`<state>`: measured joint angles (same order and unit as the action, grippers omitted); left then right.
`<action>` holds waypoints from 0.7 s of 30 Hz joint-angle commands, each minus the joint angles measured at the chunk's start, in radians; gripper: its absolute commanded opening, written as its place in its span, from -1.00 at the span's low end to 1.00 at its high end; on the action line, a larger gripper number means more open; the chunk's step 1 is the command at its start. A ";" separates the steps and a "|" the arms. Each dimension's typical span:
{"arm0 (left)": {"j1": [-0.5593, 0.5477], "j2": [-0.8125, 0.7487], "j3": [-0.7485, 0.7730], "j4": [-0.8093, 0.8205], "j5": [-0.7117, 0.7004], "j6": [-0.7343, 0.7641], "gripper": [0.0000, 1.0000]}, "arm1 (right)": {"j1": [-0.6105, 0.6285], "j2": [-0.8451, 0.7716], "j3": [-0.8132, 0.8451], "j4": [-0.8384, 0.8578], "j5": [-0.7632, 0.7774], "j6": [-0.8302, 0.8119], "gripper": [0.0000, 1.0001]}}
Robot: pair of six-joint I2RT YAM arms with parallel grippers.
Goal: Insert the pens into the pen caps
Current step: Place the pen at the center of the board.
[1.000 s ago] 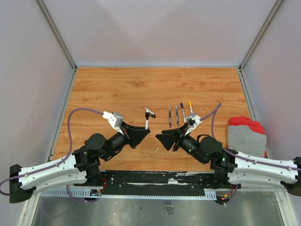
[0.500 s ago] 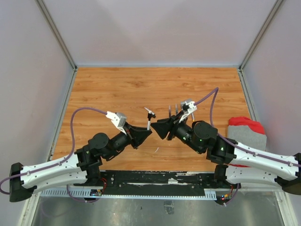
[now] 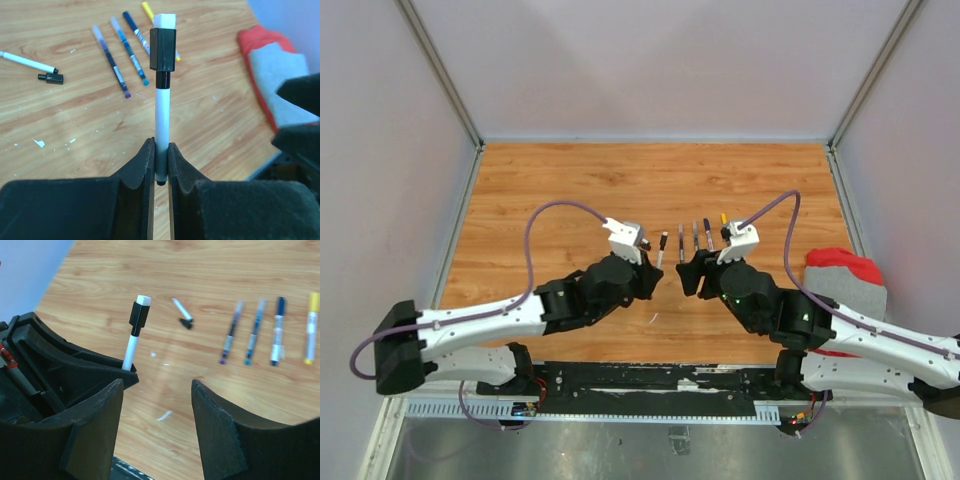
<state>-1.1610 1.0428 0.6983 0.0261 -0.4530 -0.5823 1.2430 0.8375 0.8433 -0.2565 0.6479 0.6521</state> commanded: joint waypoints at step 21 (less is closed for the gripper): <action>0.232 0.813 0.495 -0.296 -0.037 -0.167 -0.99 | -0.493 -0.238 -0.090 -0.445 -0.294 -0.020 0.28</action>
<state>-0.9573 1.8088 1.1305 -0.2367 -0.4622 -0.7265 0.7628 0.6125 0.7910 -0.6811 0.4278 0.6495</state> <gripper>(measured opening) 0.142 0.638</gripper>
